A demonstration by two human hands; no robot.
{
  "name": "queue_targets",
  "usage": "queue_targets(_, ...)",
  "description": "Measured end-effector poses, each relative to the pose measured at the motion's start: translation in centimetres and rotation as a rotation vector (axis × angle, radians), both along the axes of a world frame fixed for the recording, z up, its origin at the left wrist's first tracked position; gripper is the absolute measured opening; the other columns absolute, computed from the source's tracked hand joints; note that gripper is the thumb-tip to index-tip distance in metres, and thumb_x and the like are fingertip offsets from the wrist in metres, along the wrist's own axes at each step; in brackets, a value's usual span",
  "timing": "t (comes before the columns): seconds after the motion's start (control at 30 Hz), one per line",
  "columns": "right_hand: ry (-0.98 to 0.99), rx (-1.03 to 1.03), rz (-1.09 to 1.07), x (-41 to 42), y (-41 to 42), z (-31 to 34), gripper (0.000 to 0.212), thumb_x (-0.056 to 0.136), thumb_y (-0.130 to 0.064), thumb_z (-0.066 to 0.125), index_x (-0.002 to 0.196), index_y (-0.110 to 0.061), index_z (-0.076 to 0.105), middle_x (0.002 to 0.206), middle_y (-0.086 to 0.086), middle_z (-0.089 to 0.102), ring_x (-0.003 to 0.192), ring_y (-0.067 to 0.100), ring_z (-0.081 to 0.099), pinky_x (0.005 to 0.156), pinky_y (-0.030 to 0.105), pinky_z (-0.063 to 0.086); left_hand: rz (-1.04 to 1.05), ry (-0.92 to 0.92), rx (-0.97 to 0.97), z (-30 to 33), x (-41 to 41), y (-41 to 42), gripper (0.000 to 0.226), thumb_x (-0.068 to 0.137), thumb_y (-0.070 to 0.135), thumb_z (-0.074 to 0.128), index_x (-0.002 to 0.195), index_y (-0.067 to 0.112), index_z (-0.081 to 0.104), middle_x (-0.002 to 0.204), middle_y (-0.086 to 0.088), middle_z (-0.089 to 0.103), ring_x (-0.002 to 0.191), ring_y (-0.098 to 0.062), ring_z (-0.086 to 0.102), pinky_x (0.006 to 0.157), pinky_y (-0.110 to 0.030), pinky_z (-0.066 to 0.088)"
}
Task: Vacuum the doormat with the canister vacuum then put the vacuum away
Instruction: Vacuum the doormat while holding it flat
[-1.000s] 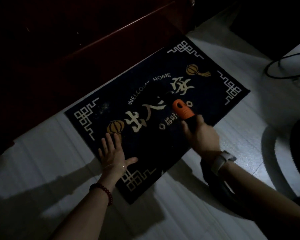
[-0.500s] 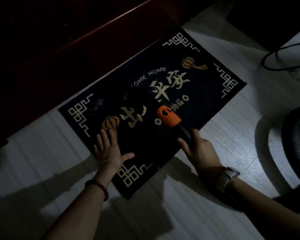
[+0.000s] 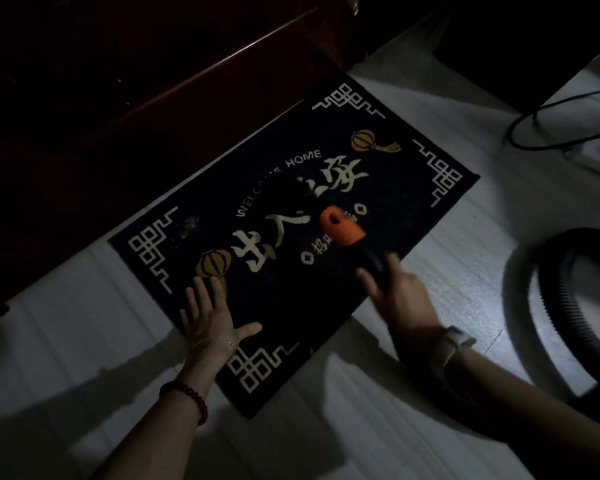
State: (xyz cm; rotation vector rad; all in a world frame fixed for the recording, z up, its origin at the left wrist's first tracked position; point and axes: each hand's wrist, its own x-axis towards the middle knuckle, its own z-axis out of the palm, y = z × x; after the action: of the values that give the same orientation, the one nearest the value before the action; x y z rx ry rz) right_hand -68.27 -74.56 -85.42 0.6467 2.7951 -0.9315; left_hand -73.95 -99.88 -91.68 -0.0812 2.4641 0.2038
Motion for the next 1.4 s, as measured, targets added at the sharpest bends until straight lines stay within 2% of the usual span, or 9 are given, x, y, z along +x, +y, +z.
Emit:
queue_targets(0.17, 0.081, -0.049, -0.281, -4.3, 2.5, 0.5, 0.041, 0.092, -0.042, 0.046, 0.112, -0.006, 0.040, 0.087, 0.018, 0.063, 0.068, 0.038, 0.061, 0.056, 0.043, 0.051, 0.004, 0.005, -0.002, -0.2, 0.0, 0.0, 0.116, 0.075, 0.058, 0.062, 0.144, 0.014, -0.021, 0.151, -0.013, -0.028, 0.140, -0.030, -0.022, 0.115, -0.046, -0.005)
queue_targets(0.3, -0.001, -0.178, 0.073, -2.4, -3.1, 0.9, 0.027, 0.092, -0.039, 0.047, 0.105, -0.017, 0.038, 0.076, 0.000, 0.058, 0.058, 0.019, 0.056, 0.046, 0.024, 0.040, 0.001, 0.020, 0.012, 0.0, 0.1, 0.0, 0.114, 0.076, 0.055, 0.064, 0.144, 0.014, -0.018, 0.152, -0.013, -0.026, 0.141, -0.029, -0.020, 0.116, -0.045, -0.003)
queue_targets(0.4, -0.079, -0.088, 0.291, -0.7, -4.2, 1.1, 0.034, 0.091, -0.043, 0.046, 0.110, -0.015, 0.041, 0.084, 0.006, 0.063, 0.071, 0.026, 0.063, 0.058, 0.034, 0.049, 0.010, 0.028, 0.020, 0.2, 0.2, 0.0, 0.114, 0.075, 0.054, 0.065, 0.145, 0.014, -0.017, 0.152, -0.012, -0.025, 0.141, -0.029, -0.020, 0.115, -0.045, -0.004)
queue_targets(0.6, 0.059, -0.133, -0.121, -5.5, -1.1, 1.5, 0.040, 0.091, -0.041, 0.048, 0.115, -0.010, 0.041, 0.096, 0.017, 0.063, 0.078, 0.035, 0.061, 0.064, 0.042, 0.050, -0.005, 0.022, 0.029, 0.1, 0.3, -0.2, 0.116, 0.074, 0.060, 0.062, 0.144, 0.015, -0.019, 0.152, -0.011, -0.026, 0.141, -0.029, -0.020, 0.115, -0.045, -0.004)
queue_targets(0.83, -0.124, -0.096, 0.555, -0.3, -9.2, 1.4, 0.036, 0.091, -0.047, 0.044, 0.113, -0.018, 0.040, 0.096, 0.006, 0.064, 0.081, 0.022, 0.063, 0.063, 0.028, 0.047, -0.032, 0.072, 0.053, -0.2, 0.8, -0.9, 0.110, 0.076, 0.061, 0.057, 0.144, 0.020, -0.020, 0.153, -0.010, -0.024, 0.142, -0.025, -0.019, 0.115, -0.042, -0.006)
queue_targets(1.03, -0.012, -0.234, 0.137, -6.0, -4.2, 1.8, 0.025, 0.090, -0.041, 0.050, 0.106, -0.023, 0.045, 0.080, -0.003, 0.056, 0.059, 0.005, 0.050, 0.051, 0.018, 0.041, 0.000, 0.082, 0.087, -0.4, 0.6, -0.9, 0.115, 0.073, 0.060, 0.063, 0.145, 0.019, -0.016, 0.153, -0.009, -0.025, 0.141, -0.024, -0.020, 0.115, -0.042, -0.004)
queue_targets(1.1, -0.003, -0.295, 0.193, -5.5, -5.3, 1.8, 0.023, 0.090, -0.040, 0.050, 0.101, -0.021, 0.043, 0.078, -0.002, 0.057, 0.058, 0.006, 0.053, 0.046, 0.013, 0.043, -0.024, 0.045, 0.087, -0.4, 0.2, -1.1, 0.112, 0.076, 0.058, 0.062, 0.145, 0.019, -0.016, 0.152, -0.009, -0.027, 0.141, -0.025, -0.021, 0.115, -0.041, -0.004)
queue_targets(1.27, -0.089, -0.178, 0.372, -2.3, -7.6, 1.8, 0.043, 0.089, -0.043, 0.049, 0.121, -0.016, 0.041, 0.084, 0.004, 0.060, 0.073, 0.024, 0.062, 0.064, 0.036, 0.052, -0.097, 0.031, 0.175, 0.3, 0.1, -4.5, 0.093, 0.085, 0.036, 0.062, 0.148, 0.016, -0.003, 0.155, -0.007, -0.018, 0.142, -0.025, -0.017, 0.118, -0.038, 0.002)
queue_targets(1.4, -0.060, -0.191, 0.227, -3.9, -5.4, 1.7, 0.032, 0.088, -0.043, 0.050, 0.108, -0.017, 0.047, 0.084, 0.008, 0.063, 0.066, 0.021, 0.062, 0.058, 0.035, 0.052, -0.007, 0.139, 0.028, 0.4, 2.3, -7.6, 0.106, 0.077, 0.064, 0.054, 0.147, 0.014, -0.009, 0.155, -0.006, -0.019, 0.142, -0.023, -0.020, 0.115, -0.043, -0.007)
